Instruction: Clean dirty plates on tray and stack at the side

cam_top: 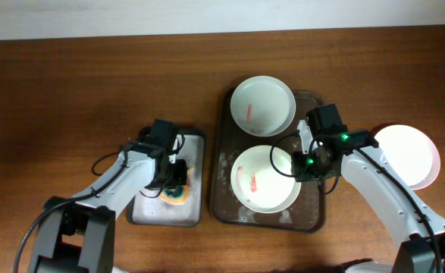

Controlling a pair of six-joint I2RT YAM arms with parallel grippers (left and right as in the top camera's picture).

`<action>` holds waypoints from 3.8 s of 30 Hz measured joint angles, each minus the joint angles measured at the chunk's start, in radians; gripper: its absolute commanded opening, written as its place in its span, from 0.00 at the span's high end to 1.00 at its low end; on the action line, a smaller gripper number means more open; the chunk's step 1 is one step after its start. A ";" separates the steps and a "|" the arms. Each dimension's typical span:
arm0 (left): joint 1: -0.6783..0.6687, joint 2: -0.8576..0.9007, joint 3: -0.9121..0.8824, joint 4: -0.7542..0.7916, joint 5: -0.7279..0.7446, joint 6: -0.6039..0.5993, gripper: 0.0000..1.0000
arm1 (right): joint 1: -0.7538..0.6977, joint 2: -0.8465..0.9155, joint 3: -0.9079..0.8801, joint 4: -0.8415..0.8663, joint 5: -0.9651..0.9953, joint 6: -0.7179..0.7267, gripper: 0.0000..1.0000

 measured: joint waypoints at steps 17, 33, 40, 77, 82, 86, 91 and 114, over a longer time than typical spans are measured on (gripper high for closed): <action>0.001 -0.024 -0.022 -0.143 0.061 0.033 1.00 | 0.000 0.000 0.000 -0.021 0.000 0.000 0.61; -0.012 -0.027 0.356 -0.402 0.100 -0.002 1.00 | -0.002 0.000 -0.003 0.026 0.041 0.031 0.61; -0.224 -0.037 0.394 -0.280 0.127 -0.011 1.00 | -0.032 0.147 -0.011 0.047 0.024 0.039 0.78; -0.283 0.400 0.527 -0.071 0.181 -0.151 1.00 | -0.073 0.272 -0.002 0.129 -0.135 0.138 0.96; -0.349 0.413 0.527 0.107 0.147 -0.149 1.00 | -0.084 0.272 0.005 0.120 -0.104 0.109 0.96; -0.363 0.428 0.527 0.202 0.154 -0.149 1.00 | -0.084 0.272 0.006 0.121 -0.100 0.103 0.96; -0.377 0.428 0.551 0.102 0.048 -0.103 1.00 | -0.082 0.272 0.007 0.122 -0.110 0.087 0.96; -0.055 0.050 0.738 -0.661 -0.093 0.034 1.00 | -0.070 -0.098 -0.016 0.035 0.006 0.039 0.96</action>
